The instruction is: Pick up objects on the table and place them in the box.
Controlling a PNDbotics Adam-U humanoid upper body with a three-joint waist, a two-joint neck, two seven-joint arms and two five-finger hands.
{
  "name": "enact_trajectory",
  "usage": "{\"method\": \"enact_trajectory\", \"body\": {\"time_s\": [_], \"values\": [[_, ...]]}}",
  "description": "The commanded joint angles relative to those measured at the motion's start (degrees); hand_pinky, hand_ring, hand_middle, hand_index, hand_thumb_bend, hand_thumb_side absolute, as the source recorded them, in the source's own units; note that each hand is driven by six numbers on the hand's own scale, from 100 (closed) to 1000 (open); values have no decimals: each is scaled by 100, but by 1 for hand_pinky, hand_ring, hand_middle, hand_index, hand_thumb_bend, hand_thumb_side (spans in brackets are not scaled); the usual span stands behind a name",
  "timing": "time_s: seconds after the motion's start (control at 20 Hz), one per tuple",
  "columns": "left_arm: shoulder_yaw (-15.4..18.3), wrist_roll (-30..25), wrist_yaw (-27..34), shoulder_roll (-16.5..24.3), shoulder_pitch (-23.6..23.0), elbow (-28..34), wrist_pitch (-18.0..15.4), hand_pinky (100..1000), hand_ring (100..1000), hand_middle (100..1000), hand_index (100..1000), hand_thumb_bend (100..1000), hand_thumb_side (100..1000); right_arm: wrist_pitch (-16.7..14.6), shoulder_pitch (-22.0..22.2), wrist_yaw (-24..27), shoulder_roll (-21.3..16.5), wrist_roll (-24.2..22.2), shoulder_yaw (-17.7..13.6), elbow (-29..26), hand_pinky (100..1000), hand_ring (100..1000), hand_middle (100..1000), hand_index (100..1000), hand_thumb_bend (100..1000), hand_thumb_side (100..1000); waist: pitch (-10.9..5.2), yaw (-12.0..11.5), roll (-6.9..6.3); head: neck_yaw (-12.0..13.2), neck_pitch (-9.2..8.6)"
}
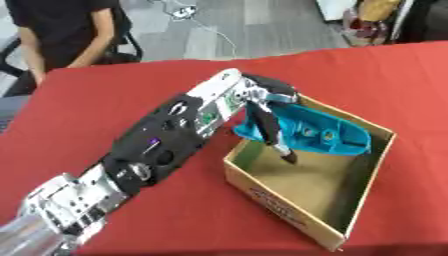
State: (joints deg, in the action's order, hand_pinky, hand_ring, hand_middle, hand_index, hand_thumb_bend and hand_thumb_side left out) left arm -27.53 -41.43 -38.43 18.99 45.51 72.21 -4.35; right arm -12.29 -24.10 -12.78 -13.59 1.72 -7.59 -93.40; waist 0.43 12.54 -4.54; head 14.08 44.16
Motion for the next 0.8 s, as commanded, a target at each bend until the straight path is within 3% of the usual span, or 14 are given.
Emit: {"method": "enact_trajectory", "body": {"time_s": [0.05,0.1,0.15,0.35,0.8], "values": [[78,-187,-98,104,89,118,-57,699,754,785,849,869,706,1,-104,9,-60,-4,-18,-106,591,806,812,992,446,974,-49,-8,45,-18,-5],[88,-233,-120,107,84,113,-65,699,754,785,849,869,706,1,-104,9,-61,-3,-18,-107,591,806,812,992,446,974,-48,-9,45,-17,-5],[95,-271,-134,106,81,112,-77,752,822,847,879,1000,774,1,-104,9,-61,-3,-17,-107,591,806,812,992,446,974,-47,-9,45,-19,-5],[118,-356,-177,110,78,126,-102,802,879,901,905,1000,816,1,-104,10,-60,0,-19,-109,591,806,811,991,446,974,-43,-11,46,-23,-5],[148,-422,-225,124,80,147,-94,817,882,905,912,1000,811,-1,-97,13,-55,0,-12,-112,590,805,811,990,446,974,-53,-21,45,-6,-5]]}}
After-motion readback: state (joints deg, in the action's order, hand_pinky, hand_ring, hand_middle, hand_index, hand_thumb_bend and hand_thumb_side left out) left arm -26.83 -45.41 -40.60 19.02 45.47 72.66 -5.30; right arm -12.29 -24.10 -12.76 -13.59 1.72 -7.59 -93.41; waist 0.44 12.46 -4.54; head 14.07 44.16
